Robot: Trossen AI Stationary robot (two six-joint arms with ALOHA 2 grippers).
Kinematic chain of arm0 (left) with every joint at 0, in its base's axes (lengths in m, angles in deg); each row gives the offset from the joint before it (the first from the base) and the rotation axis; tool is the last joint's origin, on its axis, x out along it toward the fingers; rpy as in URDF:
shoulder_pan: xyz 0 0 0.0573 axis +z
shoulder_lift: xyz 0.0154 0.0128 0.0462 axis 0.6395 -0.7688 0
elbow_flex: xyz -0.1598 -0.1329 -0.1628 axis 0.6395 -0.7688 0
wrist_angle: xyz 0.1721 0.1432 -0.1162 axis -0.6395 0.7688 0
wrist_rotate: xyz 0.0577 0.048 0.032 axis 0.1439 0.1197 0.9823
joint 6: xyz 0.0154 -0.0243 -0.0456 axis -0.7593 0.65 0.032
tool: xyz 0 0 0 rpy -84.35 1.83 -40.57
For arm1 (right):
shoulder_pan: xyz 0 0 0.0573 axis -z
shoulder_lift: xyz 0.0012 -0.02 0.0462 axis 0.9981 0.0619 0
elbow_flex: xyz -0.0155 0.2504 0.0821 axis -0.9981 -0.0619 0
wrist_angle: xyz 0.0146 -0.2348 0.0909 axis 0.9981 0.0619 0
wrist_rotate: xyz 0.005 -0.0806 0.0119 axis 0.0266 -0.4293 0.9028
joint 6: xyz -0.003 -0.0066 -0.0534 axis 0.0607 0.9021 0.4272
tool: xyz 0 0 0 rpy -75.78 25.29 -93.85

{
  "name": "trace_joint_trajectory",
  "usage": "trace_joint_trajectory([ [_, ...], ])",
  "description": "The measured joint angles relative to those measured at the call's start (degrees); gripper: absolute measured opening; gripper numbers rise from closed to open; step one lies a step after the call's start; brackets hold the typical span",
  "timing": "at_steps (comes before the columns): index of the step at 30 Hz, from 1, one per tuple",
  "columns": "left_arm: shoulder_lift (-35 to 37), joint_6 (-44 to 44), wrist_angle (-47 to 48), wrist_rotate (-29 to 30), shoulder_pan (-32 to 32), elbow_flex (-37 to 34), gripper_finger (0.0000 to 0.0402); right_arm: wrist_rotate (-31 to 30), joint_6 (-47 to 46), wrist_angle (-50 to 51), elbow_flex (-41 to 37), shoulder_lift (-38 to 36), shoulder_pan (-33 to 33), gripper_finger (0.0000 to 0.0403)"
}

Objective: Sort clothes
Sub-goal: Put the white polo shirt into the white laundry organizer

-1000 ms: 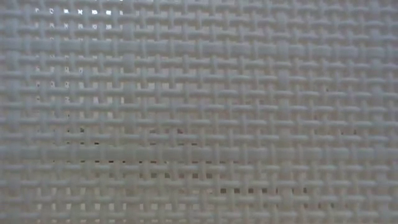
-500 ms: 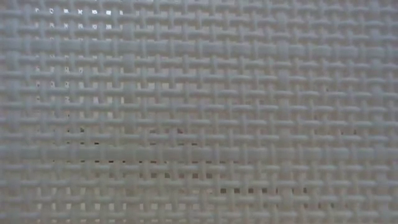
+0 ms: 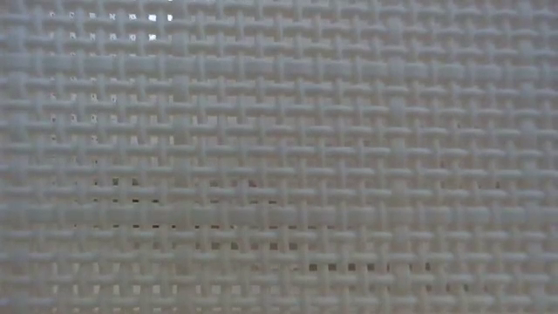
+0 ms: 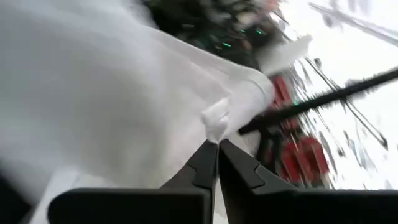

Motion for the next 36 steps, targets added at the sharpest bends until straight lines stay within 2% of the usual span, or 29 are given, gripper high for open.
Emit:
trace_joint_trajectory([
  [7, -0.5, -23.5, -0.2, -16.0, -4.2, 4.9, 0.0002, 0.0, 0.0, 0.0, 0.0, 0.0, 0.0, 0.0000],
  [11, 0.0, -34.9, 0.9, -19.6, -7.9, 6.6, 0.0001, 0.0, 0.0, 0.0, 0.0, 0.0, 0.0, 0.0000],
  [15, -0.2, -43.4, 12.4, -20.0, -11.3, 7.1, 0.0001, 0.0, 0.0, 0.2, 0.0, 0.0, 0.0, 0.0000],
  [18, -1.1, -44.1, 20.6, -20.0, -13.2, 7.0, 0.0001, 0.0, 0.0, 0.4, 0.0, 0.0, 0.0, 0.0000],
  [20, -2.1, -41.8, 22.4, -19.9, -14.3, 7.0, 0.0000, 0.0, 0.0, 0.4, 0.0, 0.0, 0.0, 0.0000],
  [24, -4.0, -30.5, 21.3, -14.6, -15.8, 7.0, 0.0007, 0.0, 0.0, 0.4, 0.0, 0.0, 0.0, 0.0000],
  [26, -4.3, -27.0, 19.3, -13.9, -16.0, 7.0, 0.0022, 0.0, 0.0, 0.4, 0.0, 0.0, 0.0, 0.0000],
  [31, -3.0, -23.7, 11.9, -15.2, -15.8, 7.5, 0.0093, 0.0, 0.0, 0.4, 0.0, 0.0, 0.0, 0.0000],
  [34, -1.9, -28.1, 13.0, -15.8, -15.5, 11.2, 0.0149, 0.0, 0.0, 0.4, 0.0, 0.0, 0.0, 0.0000],
  [36, -1.0, -33.9, 18.7, -17.0, -15.2, 15.3, 0.0185, 0.0, 0.0, 0.4, 0.0, 0.0, 0.0, 0.0000],
])
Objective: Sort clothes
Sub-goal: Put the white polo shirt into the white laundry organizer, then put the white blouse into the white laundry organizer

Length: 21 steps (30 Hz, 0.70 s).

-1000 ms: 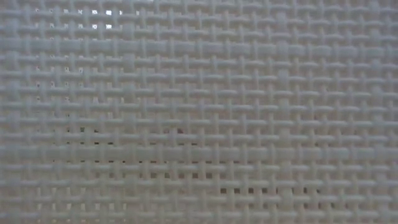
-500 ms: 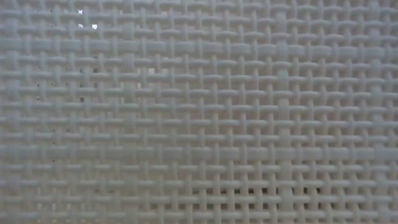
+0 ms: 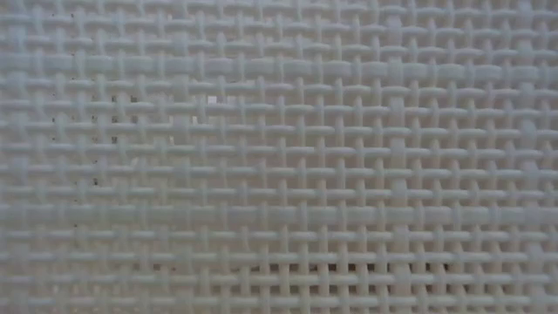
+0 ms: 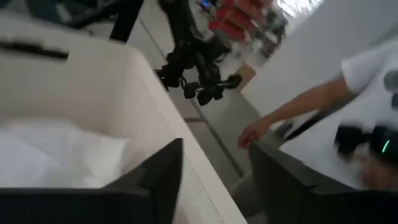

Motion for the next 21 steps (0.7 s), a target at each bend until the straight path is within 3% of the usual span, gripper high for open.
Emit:
trace_joint_trajectory([
  [3, 2.4, -14.3, 19.7, 3.4, 1.4, 8.4, 0.0229, 0.0, 0.0, 0.0, 0.0, 0.0, 0.0, 0.0000],
  [6, 5.8, -25.9, 41.2, 23.1, 3.2, 14.1, 0.0254, 0.0, 0.0, 0.1, 0.0, 0.0, 0.0, 0.0000],
  [8, 8.5, -28.3, 49.4, 36.6, 5.9, 12.7, 0.0262, 0.0, 0.0, 0.2, 0.0, 0.0, 0.0, 0.0000],
  [10, 11.3, -26.0, 51.5, 42.3, 11.1, 8.0, 0.0263, 0.0, 0.0, 0.4, 0.0, 0.0, 0.0, 0.0000],
  [16, 15.5, -15.2, 47.2, 34.7, 31.0, -11.3, 0.0264, 0.0, 0.0, 0.4, 0.0, 0.0, 0.0, 0.0000],
  [21, 9.0, -18.2, 45.4, 33.8, 40.9, -15.9, 0.0264, 0.0, 0.0, 0.4, 0.0, 0.0, 0.0, 0.0000],
])
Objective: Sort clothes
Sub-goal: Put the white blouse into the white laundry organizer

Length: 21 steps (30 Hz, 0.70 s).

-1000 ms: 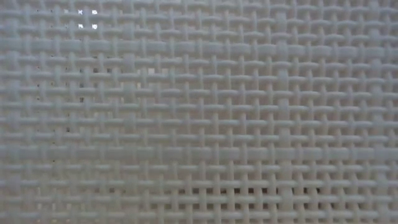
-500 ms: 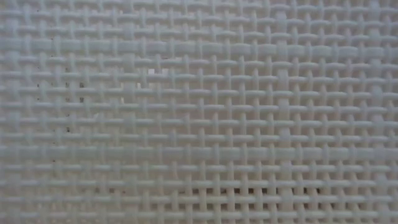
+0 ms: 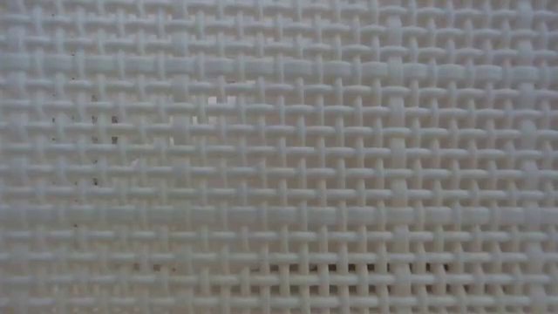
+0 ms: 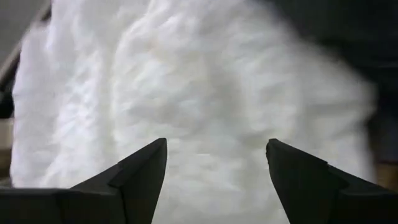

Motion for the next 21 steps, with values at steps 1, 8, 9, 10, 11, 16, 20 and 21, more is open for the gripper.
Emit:
trace_joint_trajectory([
  [1, -2.1, -0.8, -0.6, 0.0, 1.5, 0.0, 0.0264, 0.0, 0.0, 0.0, 0.0, 0.0, 0.0, 0.0000],
  [8, -15.3, -4.8, -4.9, -3.6, 7.9, 0.0, 0.0264, 0.0, 0.0, 0.0, 0.0, 0.0, 0.0, 0.0000],
  [9, -17.3, -5.6, -4.9, -3.6, 8.2, 0.0, 0.0264, 0.0, 0.0, 0.0, 0.0, 0.0, 0.0, 0.0000],
  [10, -19.2, -6.0, -5.1, -3.6, 8.4, 0.0, 0.0264, 0.0, 0.0, 0.0, 0.0, 0.0, 0.0, 0.0000],
  [11, -21.1, -6.3, -5.1, -3.6, 8.5, 0.0, 0.0264, 0.0, 0.0, 0.0, 0.0, 0.0, 0.0, 0.0000],
  [16, -27.7, -7.1, -4.7, -3.1, 6.7, 0.3, 0.0197, 0.0, 0.0, 0.0, 0.0, 0.0, 0.0, 0.0000],
  [20, -27.6, -6.9, -4.4, -4.5, 5.1, 0.2, 0.0035, 0.0, 0.0, 0.0, 0.0, 0.0, 0.0, 0.0000],
  [21, -26.6, -6.4, -4.4, -5.4, 4.9, 0.2, 0.0026, 0.0, 0.0, 0.0, 0.0, 0.0, 0.0, 0.0000],
])
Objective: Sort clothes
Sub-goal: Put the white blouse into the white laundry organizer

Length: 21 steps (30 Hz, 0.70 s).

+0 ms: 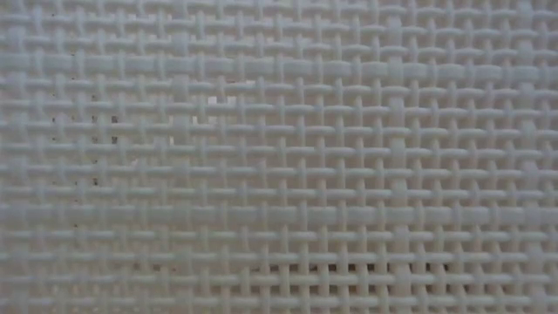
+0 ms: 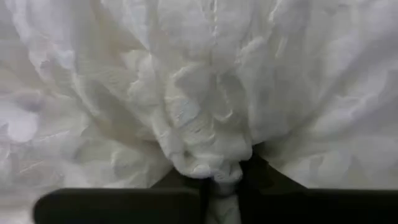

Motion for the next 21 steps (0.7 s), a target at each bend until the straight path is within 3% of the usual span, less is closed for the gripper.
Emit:
trace_joint_trajectory([
  [3, 5.1, 0.8, 2.6, -2.0, -0.5, 1.0, 0.0013, 0.0, 0.0, 0.0, 0.0, 0.0, 0.0, 0.0000],
  [9, 24.6, 1.8, 0.6, -1.2, -0.4, 9.4, 0.0012, 0.0, 0.0, 0.1, 0.0, 0.0, 0.0, 0.0000],
  [15, 37.7, 0.6, -13.1, -3.9, -3.3, 21.1, 0.0011, 0.0, 0.0, 0.2, 0.0, 0.0, 0.0, 0.0000],
  [21, 40.8, 4.6, -32.1, -12.3, -14.5, 29.2, 0.0011, 0.0, 0.0, 0.6, 0.0, 0.0, 0.0, 0.0000],
])
